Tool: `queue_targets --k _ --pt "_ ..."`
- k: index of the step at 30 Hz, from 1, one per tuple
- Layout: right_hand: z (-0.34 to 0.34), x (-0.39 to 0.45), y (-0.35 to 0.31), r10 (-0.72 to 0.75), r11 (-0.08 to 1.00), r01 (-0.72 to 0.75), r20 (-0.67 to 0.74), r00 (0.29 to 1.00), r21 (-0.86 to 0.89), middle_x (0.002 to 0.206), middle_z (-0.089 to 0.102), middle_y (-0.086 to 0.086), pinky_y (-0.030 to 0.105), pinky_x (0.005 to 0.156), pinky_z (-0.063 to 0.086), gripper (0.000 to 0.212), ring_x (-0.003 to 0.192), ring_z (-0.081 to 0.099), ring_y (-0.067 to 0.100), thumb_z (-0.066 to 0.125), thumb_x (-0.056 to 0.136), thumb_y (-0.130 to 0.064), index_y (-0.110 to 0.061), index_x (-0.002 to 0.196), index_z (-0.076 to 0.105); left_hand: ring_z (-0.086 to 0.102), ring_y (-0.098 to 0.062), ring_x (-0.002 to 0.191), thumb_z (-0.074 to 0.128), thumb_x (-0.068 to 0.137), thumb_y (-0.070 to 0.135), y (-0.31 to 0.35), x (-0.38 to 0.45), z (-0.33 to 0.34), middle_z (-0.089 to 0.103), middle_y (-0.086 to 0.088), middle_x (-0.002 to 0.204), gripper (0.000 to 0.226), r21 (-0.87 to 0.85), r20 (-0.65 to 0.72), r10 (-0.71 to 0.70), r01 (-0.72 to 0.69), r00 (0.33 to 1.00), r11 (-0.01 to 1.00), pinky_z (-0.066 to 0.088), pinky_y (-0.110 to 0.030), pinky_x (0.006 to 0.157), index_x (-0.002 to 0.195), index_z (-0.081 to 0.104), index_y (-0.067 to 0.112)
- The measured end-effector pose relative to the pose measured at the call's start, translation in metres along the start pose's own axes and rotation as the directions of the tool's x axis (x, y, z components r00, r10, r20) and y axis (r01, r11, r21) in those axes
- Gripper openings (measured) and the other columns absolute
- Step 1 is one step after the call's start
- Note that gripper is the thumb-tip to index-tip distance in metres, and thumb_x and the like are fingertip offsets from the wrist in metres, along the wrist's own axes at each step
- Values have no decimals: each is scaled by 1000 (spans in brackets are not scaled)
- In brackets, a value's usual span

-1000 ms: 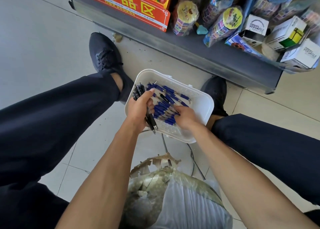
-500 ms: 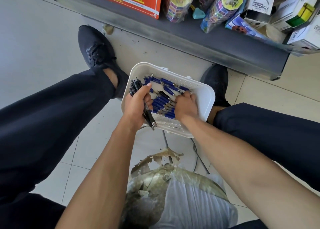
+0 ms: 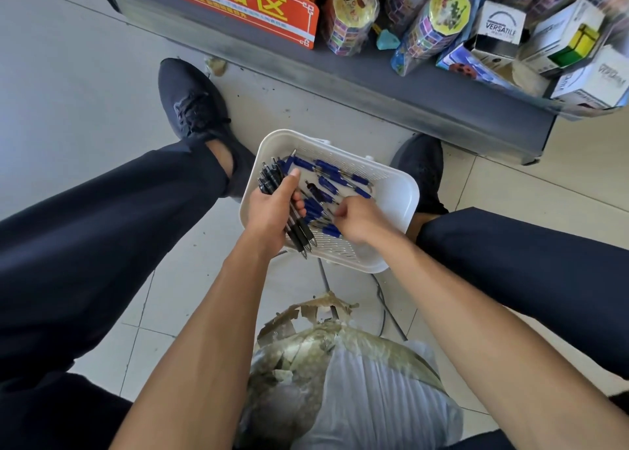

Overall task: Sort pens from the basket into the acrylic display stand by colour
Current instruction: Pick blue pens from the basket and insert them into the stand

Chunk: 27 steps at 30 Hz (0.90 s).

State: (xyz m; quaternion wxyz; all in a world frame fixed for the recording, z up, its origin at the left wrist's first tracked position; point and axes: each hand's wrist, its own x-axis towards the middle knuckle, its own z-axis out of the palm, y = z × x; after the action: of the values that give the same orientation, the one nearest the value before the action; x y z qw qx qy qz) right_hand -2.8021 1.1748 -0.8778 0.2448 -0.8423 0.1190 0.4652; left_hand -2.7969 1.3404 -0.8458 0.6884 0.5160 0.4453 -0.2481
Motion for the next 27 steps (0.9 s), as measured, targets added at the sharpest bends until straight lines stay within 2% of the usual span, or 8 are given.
queue_targets --k 3,7,11,14,17,20,25,27 --pt "-10 -27 -8 -51 942 56 -25 998 330 93 62 -13 21 75 46 4 90 61 7 65 98 -25 -26 101 62 49 -13 49 72 93 34 1 -4 -1 52 0 54 29 35 -24 13 -12 1000 999 50 -31 58 79 60 11" --pt "-14 -51 -18 -145 845 197 -141 979 497 97 70 -11 23 83 54 10 93 66 5 72 93 -29 -27 103 69 45 -11 47 82 83 37 5 -11 0 49 2 54 31 118 7 96 -97 995 988 47 -25 52 90 65 11" --pt "-13 -58 -26 -247 841 273 -119 962 466 93 75 -9 36 90 59 9 90 70 8 77 88 -32 -29 96 73 42 -10 47 86 78 26 6 -13 1 47 6 51 30 102 63 140 -146 988 984 42 -23 49 78 58 16" --pt "-14 -58 -32 -271 856 286 -97 958 431 90 74 -12 35 88 60 13 87 70 4 78 87 -35 -29 98 74 54 -22 60 83 80 22 5 -12 1 56 -7 65 22 110 28 140 -142 990 984 49 -34 61 82 64 11" --pt "-16 -59 -35 -206 857 262 -170 964 444 86 70 -12 25 77 54 16 81 65 4 72 89 -41 -26 94 68 57 -17 55 69 88 14 6 -12 2 58 -3 59 15 112 -29 100 -96 995 989 50 -32 58 77 61 8" --pt "-17 -55 -32 -109 830 215 -229 967 515 88 69 -7 29 78 54 17 85 66 10 63 94 -39 -23 94 66 44 -14 50 60 90 9 5 -8 1 47 -2 55 24 90 5 72 -73 997 993 41 -27 51 69 50 11" --pt "-24 -53 -21 -114 873 189 -190 975 449 98 69 -5 31 87 57 15 95 66 11 59 96 -35 -24 104 65 57 -14 54 59 99 13 4 -11 2 57 -2 61 10 53 10 95 -96 995 994 53 -26 57 93 59 5" --pt "-28 -56 -20 -123 877 193 -183 975 440 98 68 -5 31 85 57 15 94 66 10 60 96 -34 -24 105 65 63 -13 55 60 100 18 4 -18 5 65 -2 63 16 85 -5 140 -139 990 987 56 -25 58 103 63 2"
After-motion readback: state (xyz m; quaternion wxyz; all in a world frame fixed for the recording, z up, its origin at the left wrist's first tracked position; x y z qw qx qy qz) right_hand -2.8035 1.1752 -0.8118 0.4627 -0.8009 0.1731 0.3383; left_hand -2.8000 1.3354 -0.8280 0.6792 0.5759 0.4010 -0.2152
